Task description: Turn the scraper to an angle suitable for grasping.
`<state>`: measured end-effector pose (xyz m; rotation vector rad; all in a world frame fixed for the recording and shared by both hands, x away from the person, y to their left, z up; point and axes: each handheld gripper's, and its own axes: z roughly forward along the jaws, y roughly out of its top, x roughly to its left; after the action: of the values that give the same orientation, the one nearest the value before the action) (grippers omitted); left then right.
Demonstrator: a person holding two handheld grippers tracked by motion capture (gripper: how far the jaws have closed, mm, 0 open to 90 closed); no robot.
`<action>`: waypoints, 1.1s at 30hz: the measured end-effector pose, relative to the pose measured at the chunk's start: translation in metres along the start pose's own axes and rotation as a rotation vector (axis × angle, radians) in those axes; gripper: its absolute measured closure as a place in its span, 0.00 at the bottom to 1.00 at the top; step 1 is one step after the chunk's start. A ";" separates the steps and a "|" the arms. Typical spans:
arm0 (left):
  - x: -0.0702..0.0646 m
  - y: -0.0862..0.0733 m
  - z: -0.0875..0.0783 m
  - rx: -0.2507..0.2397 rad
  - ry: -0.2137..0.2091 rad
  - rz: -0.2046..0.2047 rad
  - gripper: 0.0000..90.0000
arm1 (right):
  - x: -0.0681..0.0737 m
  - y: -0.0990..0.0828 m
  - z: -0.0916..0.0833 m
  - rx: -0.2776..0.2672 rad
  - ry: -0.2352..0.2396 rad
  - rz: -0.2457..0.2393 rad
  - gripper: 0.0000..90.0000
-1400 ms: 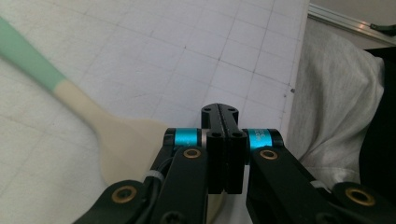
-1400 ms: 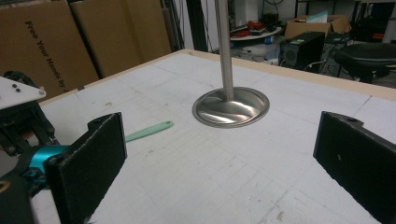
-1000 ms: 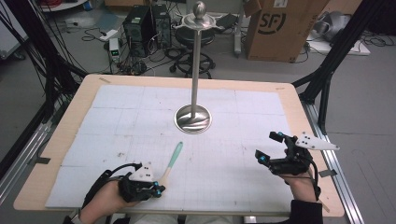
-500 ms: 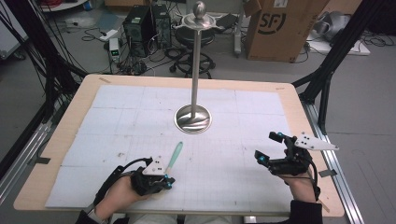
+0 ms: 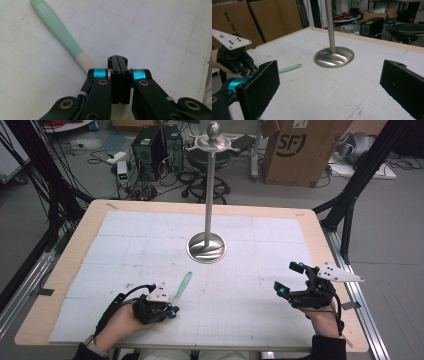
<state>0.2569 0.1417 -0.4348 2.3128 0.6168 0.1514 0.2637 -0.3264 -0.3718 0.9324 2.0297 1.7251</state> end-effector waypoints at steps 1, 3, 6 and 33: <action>0.002 -0.002 -0.003 0.002 0.000 -0.008 1.00 | 0.000 -0.001 0.000 0.002 -0.001 0.002 0.02; 0.007 -0.007 -0.008 0.003 -0.002 -0.015 1.00 | -0.001 -0.001 -0.001 0.002 -0.003 0.005 0.02; 0.011 -0.015 -0.016 0.008 0.003 -0.022 1.00 | -0.001 -0.001 -0.001 0.002 -0.001 0.005 0.02; 0.074 -0.026 -0.020 -0.115 0.223 -0.285 1.00 | 0.001 0.000 -0.002 0.004 -0.005 -0.005 0.02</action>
<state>0.3064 0.2056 -0.4431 2.0878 1.0151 0.3041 0.2621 -0.3269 -0.3709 0.9313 2.0309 1.7152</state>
